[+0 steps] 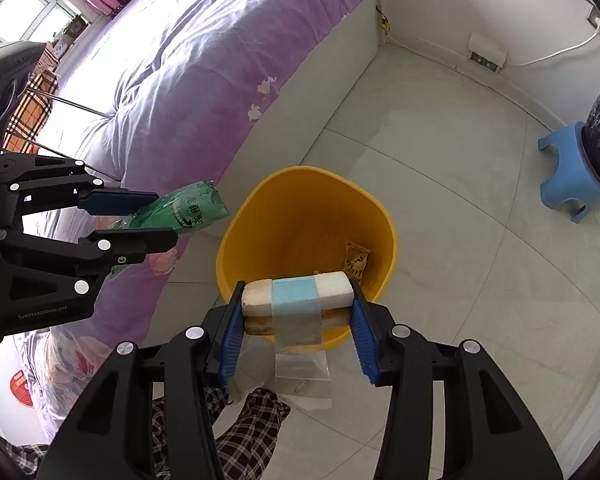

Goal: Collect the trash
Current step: 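Open both tools to drop the soap bar and green packet into the bin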

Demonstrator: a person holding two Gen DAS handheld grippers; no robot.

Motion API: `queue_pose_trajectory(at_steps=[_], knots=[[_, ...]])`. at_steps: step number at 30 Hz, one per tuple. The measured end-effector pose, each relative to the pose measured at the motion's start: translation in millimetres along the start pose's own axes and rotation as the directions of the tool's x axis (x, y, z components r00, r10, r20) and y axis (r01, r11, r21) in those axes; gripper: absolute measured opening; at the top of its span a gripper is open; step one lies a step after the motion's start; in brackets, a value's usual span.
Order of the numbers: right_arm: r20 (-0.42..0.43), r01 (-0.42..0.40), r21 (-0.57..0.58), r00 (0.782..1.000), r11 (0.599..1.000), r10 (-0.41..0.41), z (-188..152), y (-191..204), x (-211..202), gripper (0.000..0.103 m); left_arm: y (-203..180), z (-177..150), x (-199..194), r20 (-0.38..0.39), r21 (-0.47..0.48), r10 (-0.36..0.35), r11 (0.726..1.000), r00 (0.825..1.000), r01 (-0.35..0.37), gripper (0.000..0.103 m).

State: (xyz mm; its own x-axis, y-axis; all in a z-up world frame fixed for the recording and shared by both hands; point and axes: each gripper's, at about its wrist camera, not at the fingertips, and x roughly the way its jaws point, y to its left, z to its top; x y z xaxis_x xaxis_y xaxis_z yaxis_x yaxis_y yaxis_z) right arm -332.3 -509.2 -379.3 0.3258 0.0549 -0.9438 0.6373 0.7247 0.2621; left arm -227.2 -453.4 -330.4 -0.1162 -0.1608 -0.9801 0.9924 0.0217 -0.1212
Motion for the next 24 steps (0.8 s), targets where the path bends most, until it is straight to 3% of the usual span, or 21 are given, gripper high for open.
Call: queue_pose_trajectory(at_steps=[12,16,24], knots=[[-0.029,-0.009,-0.015,1.0,1.0,0.009,1,-12,36,0.051,4,7,28,-0.029,-0.037,-0.005,0.999,1.0,0.004,0.032],[-0.019,-0.006,-0.017,1.0,1.0,0.005,2,-15,37,0.064,3,8,26,-0.012,-0.042,0.023,0.999,1.0,-0.023,0.058],[-0.014,0.006,-0.03,1.0,1.0,-0.007,3,-15,35,0.065,6,12,27,-0.007,-0.034,0.017,0.999,1.0,-0.017,0.058]])
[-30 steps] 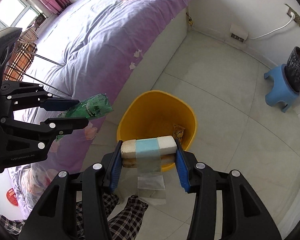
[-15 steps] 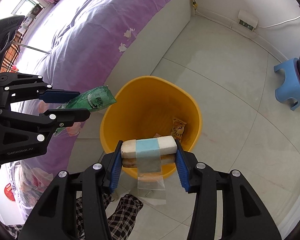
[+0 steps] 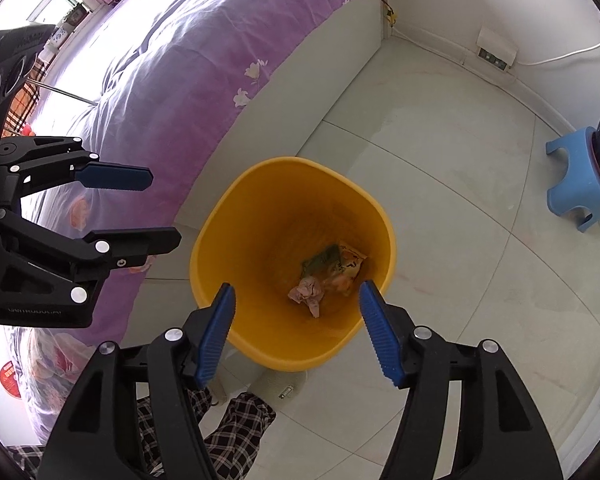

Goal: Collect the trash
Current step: 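Open both tools to drop the soap bar and green packet into the bin, then move both open tools back over the plaid cloth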

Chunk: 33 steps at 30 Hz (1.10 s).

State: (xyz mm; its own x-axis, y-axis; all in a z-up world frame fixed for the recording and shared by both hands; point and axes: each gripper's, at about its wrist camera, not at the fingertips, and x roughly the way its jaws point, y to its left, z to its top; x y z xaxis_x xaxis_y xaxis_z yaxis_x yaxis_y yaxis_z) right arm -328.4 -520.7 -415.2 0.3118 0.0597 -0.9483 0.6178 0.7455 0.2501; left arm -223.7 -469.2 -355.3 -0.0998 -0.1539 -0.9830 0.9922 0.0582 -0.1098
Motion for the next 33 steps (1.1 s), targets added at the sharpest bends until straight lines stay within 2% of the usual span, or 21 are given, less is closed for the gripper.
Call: queue_pose_trajectory(at_steps=[7,14,24,33], knots=[[0.005,0.008,0.003,1.0,1.0,-0.008,-1,4,-7,0.065,4,0,-8,0.011,-0.007,0.009,1.0,1.0,-0.009,0.058],[0.036,0.016,0.008,0.999,1.0,-0.017,1,12,-30,0.065,4,-2,-35,0.047,-0.013,0.021,1.0,0.999,-0.02,0.058],[0.104,0.034,0.001,0.994,0.999,-0.034,2,34,-87,0.065,1,-13,-94,0.126,-0.036,0.042,0.999,0.991,-0.038,0.058],[0.195,0.04,-0.037,0.98,0.999,-0.032,-3,77,-148,0.065,8,-49,-161,0.216,-0.115,0.074,0.992,0.974,-0.05,0.058]])
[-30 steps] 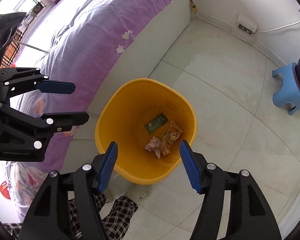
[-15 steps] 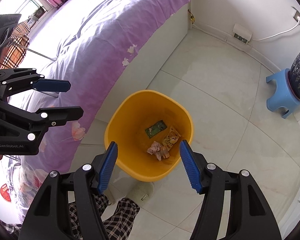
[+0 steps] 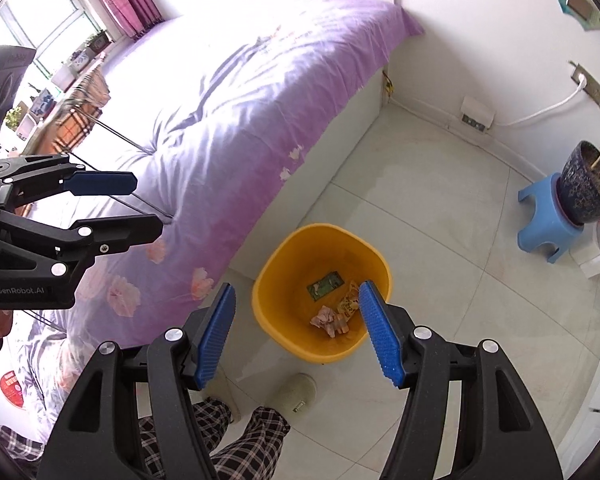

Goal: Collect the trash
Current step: 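Move both open tools back over the plaid cloth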

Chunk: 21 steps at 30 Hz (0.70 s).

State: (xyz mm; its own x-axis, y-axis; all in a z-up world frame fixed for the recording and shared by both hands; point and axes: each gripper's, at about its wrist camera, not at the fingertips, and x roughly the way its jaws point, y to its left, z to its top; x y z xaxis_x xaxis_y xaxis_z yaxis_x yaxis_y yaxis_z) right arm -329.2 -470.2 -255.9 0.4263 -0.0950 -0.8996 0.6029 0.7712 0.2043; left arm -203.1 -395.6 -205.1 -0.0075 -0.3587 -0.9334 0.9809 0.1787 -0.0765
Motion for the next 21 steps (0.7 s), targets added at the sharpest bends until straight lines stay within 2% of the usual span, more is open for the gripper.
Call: queue_pose_trajectory(at_steps=[7,12,17,21], knots=[[0.078,-0.04,-0.088,0.996,0.995,0.047,8,51,-50,0.065,22,-31,-65,0.071,-0.11,0.045,0.993,0.996,-0.037,0.058],[0.123,-0.079,-0.18,0.987,0.98,0.102,18,97,-76,0.065,46,-63,-105,0.111,-0.217,0.1,0.973,0.989,-0.074,0.058],[0.141,-0.13,-0.272,0.975,0.954,0.173,27,149,-92,0.065,78,-98,-141,0.132,-0.354,0.171,0.928,0.976,-0.114,0.058],[0.142,-0.176,-0.35,0.961,0.92,0.237,31,196,-100,0.065,104,-135,-169,0.141,-0.458,0.237,0.876,0.961,-0.149,0.059]])
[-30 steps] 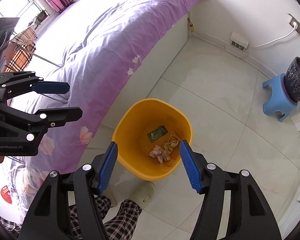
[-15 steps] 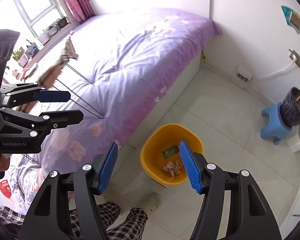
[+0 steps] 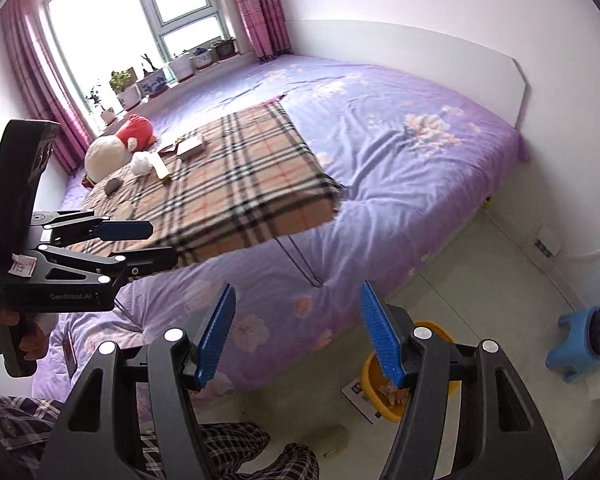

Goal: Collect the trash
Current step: 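Move both open tools back over the plaid cloth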

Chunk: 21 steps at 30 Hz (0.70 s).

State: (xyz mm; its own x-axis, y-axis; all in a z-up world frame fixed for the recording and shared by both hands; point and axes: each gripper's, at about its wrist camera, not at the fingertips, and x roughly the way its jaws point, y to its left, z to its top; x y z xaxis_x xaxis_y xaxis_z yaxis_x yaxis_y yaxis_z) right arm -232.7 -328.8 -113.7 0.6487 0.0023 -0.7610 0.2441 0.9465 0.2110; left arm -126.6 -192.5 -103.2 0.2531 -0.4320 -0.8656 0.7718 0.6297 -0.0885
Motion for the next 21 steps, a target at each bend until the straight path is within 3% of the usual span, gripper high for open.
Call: queue_pose_trajectory(at_steps=[5,12,21], knots=[[0.008,-0.079,-0.093,0.997,0.993,0.081,21,55,11,0.065,59,-25,-28,0.025,-0.14,0.069,0.988,0.997,-0.065,0.059],[-0.002,-0.163,-0.186,0.986,0.969,0.166,46,118,37,0.065,141,-59,-49,0.026,-0.3,0.154,0.944,0.988,-0.139,0.059],[-0.03,-0.19,-0.247,0.982,0.95,0.188,67,175,84,0.065,226,-72,-50,-0.001,-0.433,0.231,0.877,0.973,-0.209,0.059]])
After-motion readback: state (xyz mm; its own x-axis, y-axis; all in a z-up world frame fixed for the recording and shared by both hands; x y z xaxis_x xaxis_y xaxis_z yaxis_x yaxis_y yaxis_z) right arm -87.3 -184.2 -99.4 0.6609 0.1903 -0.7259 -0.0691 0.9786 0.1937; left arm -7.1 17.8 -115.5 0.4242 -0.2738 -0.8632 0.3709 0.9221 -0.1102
